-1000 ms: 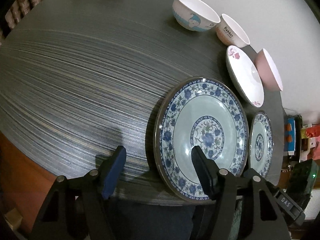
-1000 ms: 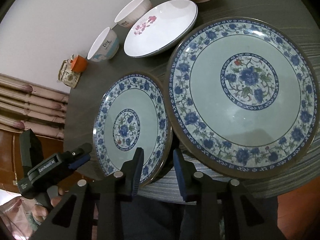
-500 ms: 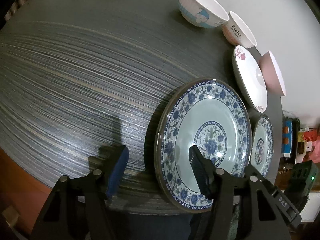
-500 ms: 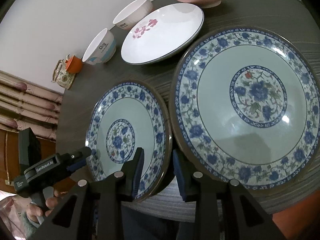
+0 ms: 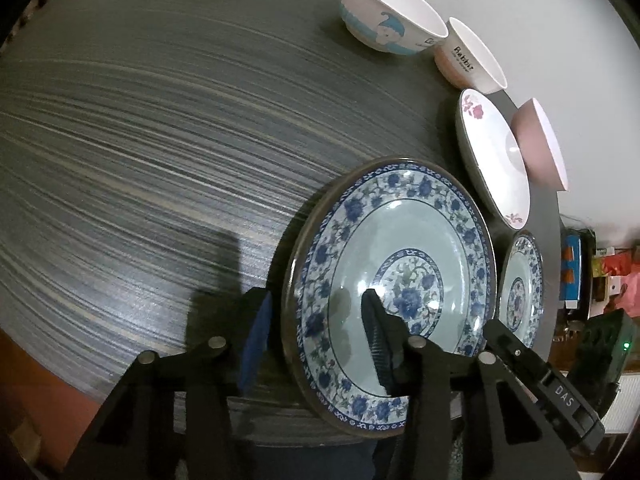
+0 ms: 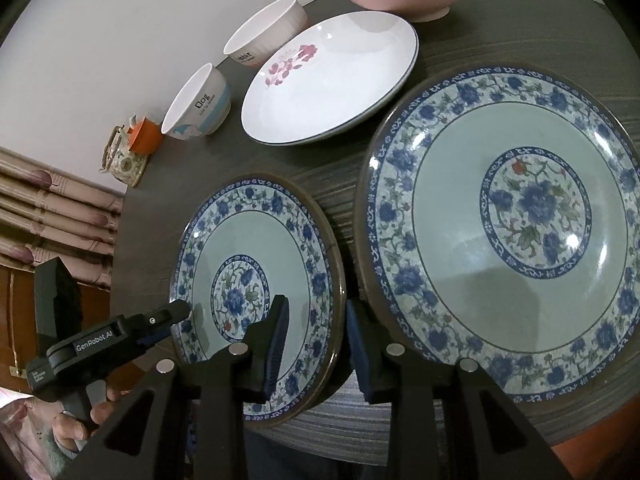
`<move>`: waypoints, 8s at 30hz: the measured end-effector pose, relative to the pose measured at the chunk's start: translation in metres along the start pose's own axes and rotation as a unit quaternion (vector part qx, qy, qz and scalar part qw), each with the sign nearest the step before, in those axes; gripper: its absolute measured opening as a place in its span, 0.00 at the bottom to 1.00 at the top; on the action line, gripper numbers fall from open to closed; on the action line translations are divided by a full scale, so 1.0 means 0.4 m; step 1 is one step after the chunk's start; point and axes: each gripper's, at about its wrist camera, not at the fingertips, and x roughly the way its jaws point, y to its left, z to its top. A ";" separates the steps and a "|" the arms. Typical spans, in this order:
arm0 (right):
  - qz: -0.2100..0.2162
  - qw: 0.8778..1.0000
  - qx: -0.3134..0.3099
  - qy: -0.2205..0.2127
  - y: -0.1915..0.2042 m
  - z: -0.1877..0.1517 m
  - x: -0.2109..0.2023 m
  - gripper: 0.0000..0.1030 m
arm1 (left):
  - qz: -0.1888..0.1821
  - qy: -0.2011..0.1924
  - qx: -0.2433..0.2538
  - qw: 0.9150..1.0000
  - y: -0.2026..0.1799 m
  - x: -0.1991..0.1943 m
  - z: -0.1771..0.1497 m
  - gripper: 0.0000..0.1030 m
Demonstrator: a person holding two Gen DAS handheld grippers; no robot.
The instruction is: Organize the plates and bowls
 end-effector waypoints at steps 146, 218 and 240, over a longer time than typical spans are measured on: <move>0.002 0.998 0.052 -0.035 -0.473 0.158 -0.247 0.12 | -0.030 0.071 0.098 0.992 -0.450 0.206 -0.047 0.14; 0.025 0.988 -0.144 0.054 0.314 0.074 0.112 0.13 | 0.027 -0.097 -0.100 0.990 0.267 -0.171 0.048 0.14; 0.008 0.988 -0.143 0.057 0.332 0.063 0.139 0.21 | 0.047 -0.137 -0.047 0.988 0.209 -0.195 0.059 0.60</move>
